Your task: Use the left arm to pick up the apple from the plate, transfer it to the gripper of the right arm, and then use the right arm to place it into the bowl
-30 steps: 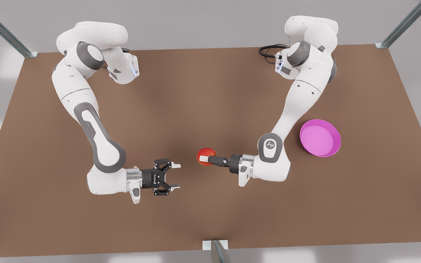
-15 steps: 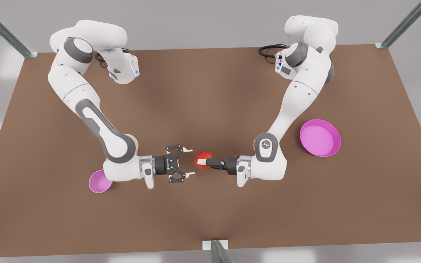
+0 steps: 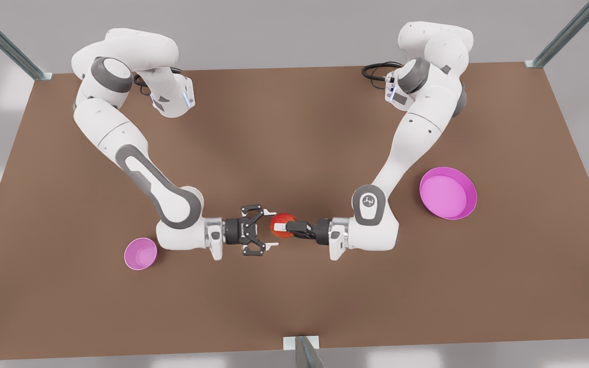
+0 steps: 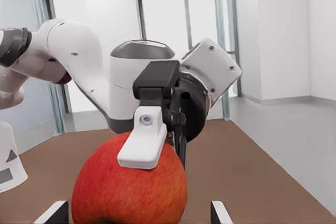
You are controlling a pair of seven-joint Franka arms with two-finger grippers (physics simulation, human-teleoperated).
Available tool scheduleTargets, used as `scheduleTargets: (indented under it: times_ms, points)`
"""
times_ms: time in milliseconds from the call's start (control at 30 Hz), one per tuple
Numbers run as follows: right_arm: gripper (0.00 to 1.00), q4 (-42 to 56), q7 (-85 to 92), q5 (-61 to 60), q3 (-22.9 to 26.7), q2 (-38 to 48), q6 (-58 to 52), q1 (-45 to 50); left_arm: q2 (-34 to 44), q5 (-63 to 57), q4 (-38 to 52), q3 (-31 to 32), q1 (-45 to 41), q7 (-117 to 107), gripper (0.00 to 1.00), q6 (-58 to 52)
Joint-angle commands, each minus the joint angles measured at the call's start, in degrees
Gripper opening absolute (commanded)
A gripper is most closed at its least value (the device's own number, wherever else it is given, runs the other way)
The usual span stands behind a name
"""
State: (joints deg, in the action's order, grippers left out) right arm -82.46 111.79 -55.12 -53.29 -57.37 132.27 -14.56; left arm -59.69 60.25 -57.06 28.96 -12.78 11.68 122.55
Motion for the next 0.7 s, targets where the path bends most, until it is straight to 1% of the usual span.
scheduleTargets:
  times_ms: [0,600,667]
  points:
    - [1.0,0.02,10.12,-0.16,-0.06,-0.02,2.03,0.41,0.1,0.22,0.02,0.04,0.04,2.11,0.74,0.5]
    - [1.0,2.57,9.77,-1.39,-0.06,-1.25,5.46,4.01,-0.25,0.22,0.11,0.04,-0.4,2.11,0.74,0.67]
    - [0.89,2.57,9.77,-1.39,-0.06,-1.25,5.46,4.01,-0.16,0.22,0.11,0.04,-0.4,2.11,0.74,0.67]
